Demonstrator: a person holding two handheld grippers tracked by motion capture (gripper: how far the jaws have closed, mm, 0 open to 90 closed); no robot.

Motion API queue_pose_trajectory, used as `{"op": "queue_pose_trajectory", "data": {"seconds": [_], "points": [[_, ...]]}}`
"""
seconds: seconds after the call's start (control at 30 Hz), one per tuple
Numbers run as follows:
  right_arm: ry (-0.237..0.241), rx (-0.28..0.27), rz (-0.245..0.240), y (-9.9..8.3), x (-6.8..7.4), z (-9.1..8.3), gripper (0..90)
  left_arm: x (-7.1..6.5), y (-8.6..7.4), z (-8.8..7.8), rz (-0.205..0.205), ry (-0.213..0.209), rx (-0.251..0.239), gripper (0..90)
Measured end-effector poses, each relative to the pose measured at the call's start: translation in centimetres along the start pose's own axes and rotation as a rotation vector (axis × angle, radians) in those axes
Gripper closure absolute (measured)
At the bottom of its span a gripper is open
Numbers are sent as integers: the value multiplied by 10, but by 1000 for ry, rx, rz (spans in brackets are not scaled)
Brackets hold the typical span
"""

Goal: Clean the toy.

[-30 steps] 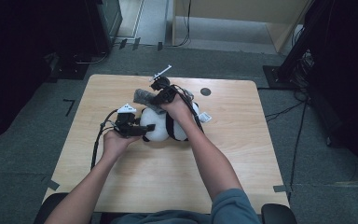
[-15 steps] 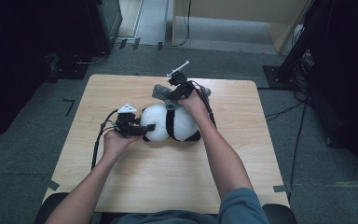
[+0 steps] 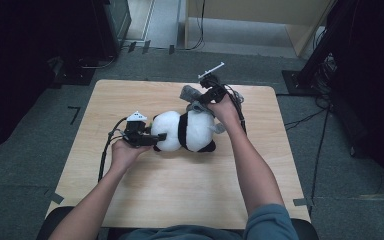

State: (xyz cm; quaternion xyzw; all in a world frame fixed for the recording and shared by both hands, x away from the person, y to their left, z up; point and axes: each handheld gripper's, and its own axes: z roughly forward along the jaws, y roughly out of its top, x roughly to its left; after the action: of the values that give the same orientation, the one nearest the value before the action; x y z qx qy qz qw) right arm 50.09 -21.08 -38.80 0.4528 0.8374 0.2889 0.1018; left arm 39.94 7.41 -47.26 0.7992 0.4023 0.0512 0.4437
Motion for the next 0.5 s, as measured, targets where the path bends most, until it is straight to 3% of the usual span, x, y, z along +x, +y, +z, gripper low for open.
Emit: {"op": "queue_pose_trajectory", "data": {"seconds": [0.5], "points": [[-12, -3, 57, -21, -22, -10, 767, 0, 0, 1, 1, 1, 1, 378]]}}
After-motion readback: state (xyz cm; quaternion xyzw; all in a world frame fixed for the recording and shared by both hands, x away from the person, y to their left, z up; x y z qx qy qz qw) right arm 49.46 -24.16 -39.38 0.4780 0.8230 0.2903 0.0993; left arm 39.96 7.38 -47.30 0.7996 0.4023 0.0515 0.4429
